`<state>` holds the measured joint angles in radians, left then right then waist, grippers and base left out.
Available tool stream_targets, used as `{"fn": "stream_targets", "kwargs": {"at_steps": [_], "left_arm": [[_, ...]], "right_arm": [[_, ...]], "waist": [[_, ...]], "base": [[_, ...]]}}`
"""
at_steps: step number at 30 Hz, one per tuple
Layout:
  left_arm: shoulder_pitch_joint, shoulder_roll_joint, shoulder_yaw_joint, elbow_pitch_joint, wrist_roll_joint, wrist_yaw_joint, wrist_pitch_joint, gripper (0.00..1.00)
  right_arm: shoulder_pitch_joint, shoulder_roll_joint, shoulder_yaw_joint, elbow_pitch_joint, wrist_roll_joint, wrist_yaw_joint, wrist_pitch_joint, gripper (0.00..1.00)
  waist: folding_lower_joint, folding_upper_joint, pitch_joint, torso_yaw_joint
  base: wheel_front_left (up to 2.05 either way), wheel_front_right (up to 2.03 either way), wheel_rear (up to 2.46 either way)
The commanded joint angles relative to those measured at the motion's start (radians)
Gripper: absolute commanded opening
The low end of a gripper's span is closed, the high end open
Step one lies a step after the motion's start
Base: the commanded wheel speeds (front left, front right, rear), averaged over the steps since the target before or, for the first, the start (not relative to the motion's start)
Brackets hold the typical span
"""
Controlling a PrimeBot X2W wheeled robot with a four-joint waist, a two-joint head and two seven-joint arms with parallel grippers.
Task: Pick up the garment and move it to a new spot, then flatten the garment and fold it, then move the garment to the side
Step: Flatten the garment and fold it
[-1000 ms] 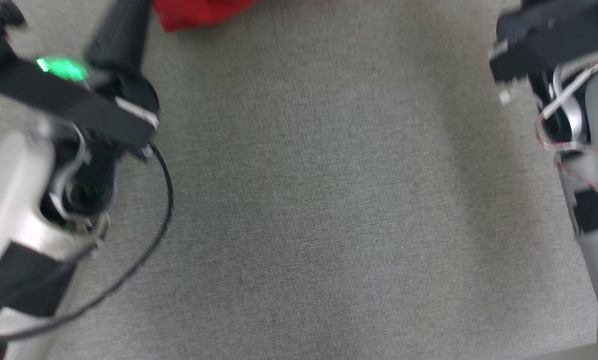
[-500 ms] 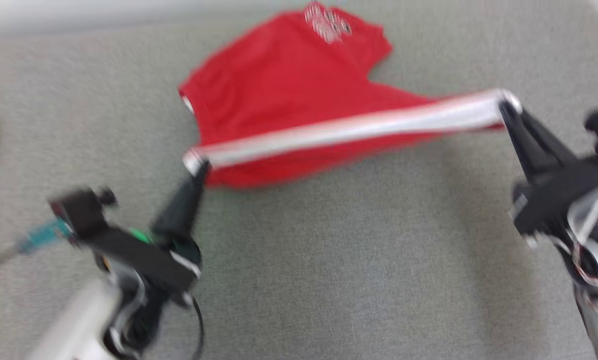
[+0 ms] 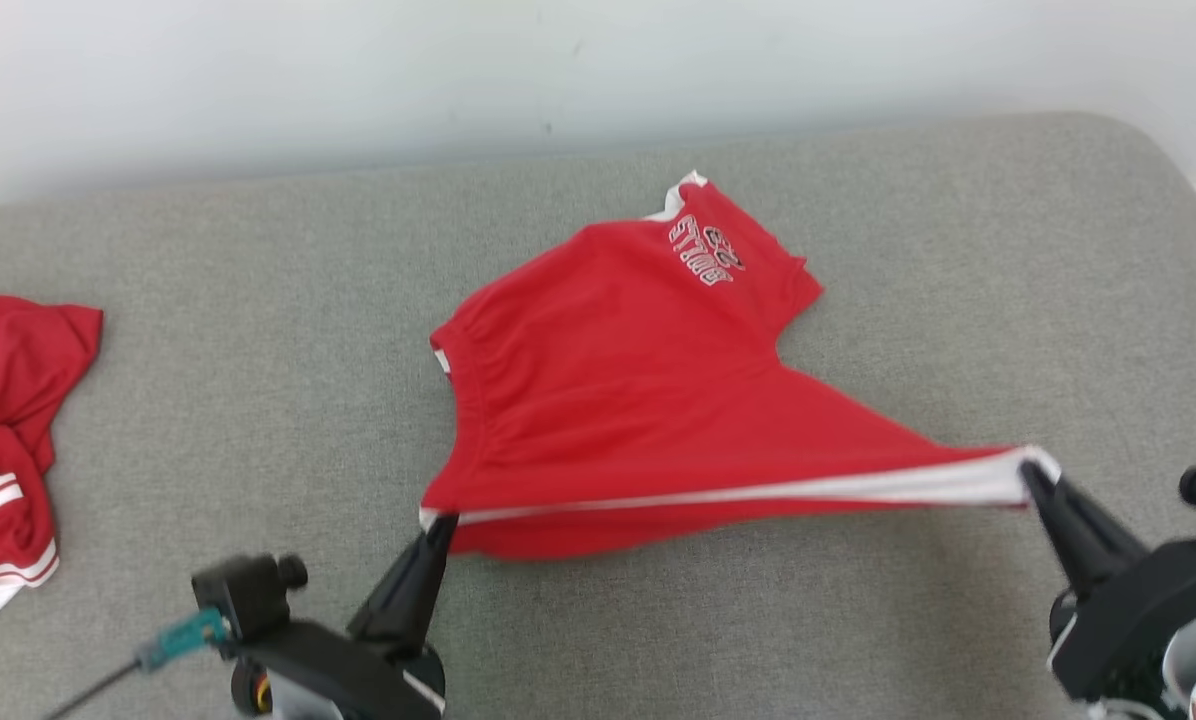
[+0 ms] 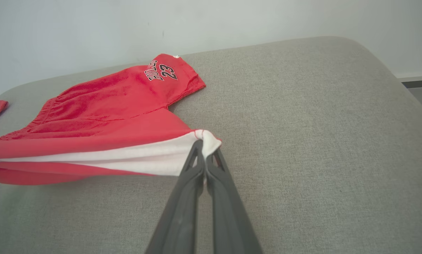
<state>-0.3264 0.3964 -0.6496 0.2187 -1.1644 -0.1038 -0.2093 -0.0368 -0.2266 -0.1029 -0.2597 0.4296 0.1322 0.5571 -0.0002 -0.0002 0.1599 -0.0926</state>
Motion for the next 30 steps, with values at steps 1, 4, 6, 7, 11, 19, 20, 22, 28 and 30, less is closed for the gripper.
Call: {"fn": "stream_targets", "kwargs": {"at_steps": [1,4,6,7,11,19,20,22,28,30], "left_arm": [[0.025,0.001,-0.002,0.01,0.009,0.011,-0.01,0.0],[0.064,0.001,-0.013,0.029,0.03,0.03,-0.019,0.0],[0.088,-0.001,-0.019,0.038,0.034,0.043,-0.023,0.0],[0.101,-0.002,-0.02,0.041,0.037,0.047,-0.027,0.0],[0.161,-0.007,-0.028,0.049,0.032,0.059,-0.034,0.0],[0.222,0.012,-0.076,0.037,0.05,0.086,0.006,0.0],[0.226,0.018,-0.084,0.034,0.054,0.09,0.015,0.0],[0.23,0.025,-0.094,0.034,0.06,0.096,0.029,0.0],[0.256,0.077,-0.147,0.013,0.087,0.141,0.12,0.0],[0.27,0.096,-0.159,-0.003,0.085,0.158,0.152,0.0]], "right_arm": [[0.025,0.005,-0.005,-0.007,-0.004,-0.003,0.008,0.0],[0.078,0.021,-0.002,-0.022,-0.012,-0.003,0.045,0.0],[0.108,0.024,-0.009,-0.02,-0.017,-0.003,0.067,0.0],[0.122,0.023,-0.009,-0.018,-0.018,-0.003,0.075,0.0],[0.194,0.043,-0.003,-0.012,-0.019,-0.003,0.133,0.0],[0.303,0.043,0.023,-0.054,0.013,-0.003,0.296,0.0],[0.315,0.041,0.027,-0.06,0.02,-0.003,0.317,0.0],[0.328,0.038,0.028,-0.066,0.027,-0.003,0.338,0.0],[0.386,0.021,0.009,-0.115,0.06,-0.003,0.443,0.0],[0.405,0.02,-0.004,-0.131,0.067,-0.003,0.472,0.0]], "waist": [[0.0002,0.0002,-0.017,0.0],[0.0002,0.0002,-0.036,0.002],[0.0002,0.0002,-0.047,0.006],[0.0002,0.0002,-0.052,0.007],[0.0002,0.0002,-0.079,0.016],[0.0002,0.0002,-0.109,0.021],[0.0002,0.0002,-0.112,0.021],[0.0002,0.0002,-0.115,0.021],[0.0002,0.0002,-0.126,0.018],[0.0002,0.0002,-0.128,0.017]], "base": [[0.0,0.0,0.0],[0.0,0.0,0.0],[0.0,0.0,0.0],[0.0,0.0,0.0],[0.0,0.0,0.0],[0.0,0.0,0.0],[0.0,0.0,0.0],[0.0,0.0,0.0],[0.0,0.0,0.0],[0.0,0.0,0.0]]}}
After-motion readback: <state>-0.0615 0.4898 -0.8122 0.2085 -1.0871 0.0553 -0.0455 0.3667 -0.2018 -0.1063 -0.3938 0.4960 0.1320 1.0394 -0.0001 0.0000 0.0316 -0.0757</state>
